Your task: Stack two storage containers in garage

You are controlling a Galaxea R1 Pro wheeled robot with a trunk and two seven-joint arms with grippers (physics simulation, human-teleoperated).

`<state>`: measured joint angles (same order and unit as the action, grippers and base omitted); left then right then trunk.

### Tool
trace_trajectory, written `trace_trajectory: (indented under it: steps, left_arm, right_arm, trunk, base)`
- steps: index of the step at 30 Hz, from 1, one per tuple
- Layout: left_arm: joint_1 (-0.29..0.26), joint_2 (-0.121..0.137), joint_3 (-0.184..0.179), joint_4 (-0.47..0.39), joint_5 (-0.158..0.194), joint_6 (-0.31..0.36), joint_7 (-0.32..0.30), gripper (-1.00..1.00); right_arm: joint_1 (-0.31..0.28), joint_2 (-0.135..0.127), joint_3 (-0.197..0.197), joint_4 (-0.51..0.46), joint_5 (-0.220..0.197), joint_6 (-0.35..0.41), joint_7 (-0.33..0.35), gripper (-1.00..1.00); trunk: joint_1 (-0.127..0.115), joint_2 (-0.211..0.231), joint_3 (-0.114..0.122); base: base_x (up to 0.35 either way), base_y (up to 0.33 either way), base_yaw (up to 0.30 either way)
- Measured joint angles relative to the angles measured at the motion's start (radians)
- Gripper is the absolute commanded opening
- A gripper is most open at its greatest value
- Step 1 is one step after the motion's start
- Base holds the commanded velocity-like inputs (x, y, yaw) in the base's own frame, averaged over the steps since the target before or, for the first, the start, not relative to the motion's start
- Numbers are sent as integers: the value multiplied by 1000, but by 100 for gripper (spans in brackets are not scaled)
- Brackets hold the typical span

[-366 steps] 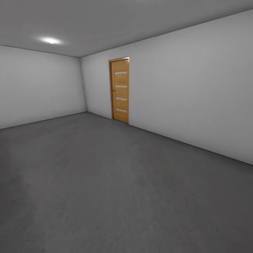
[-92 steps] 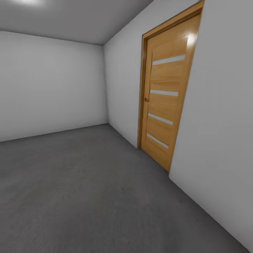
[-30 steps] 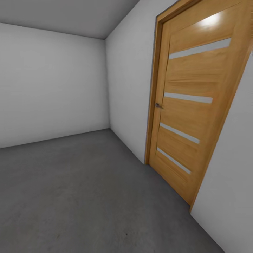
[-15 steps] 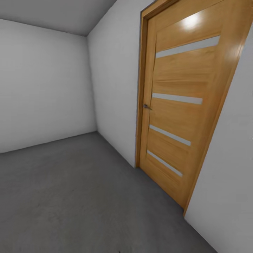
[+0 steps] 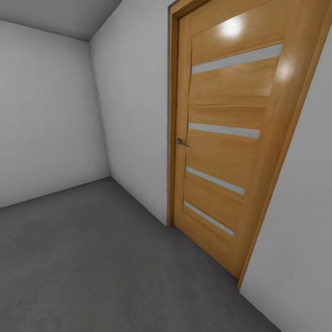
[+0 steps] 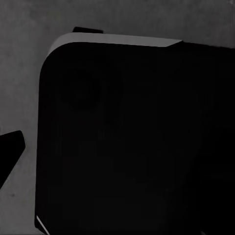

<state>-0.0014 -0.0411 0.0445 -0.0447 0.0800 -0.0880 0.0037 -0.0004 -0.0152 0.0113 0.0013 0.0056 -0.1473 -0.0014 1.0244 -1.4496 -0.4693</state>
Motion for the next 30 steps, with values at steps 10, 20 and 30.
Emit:
trace_trajectory:
  steps: [10, 20, 30]
  left_arm:
    - [0, 0, 0, 0, 0, 1, 0, 100]
    - [0, 0, 0, 0, 0, 1, 0, 100]
    - [0, 0, 0, 0, 1, 0, 0, 100]
  right_arm:
    - [0, 0, 0, 0, 1, 0, 0, 100]
    - [0, 0, 0, 0, 1, -1, 0, 100]
    - [0, 0, 0, 0, 1, -1, 0, 100]
  trunk:
    - [0, 0, 0]
    - [0, 0, 0]
    - [0, 0, 0]
  base:
    - [306, 197, -243]
    - [297, 221, -244]
    - [279, 244, -245]
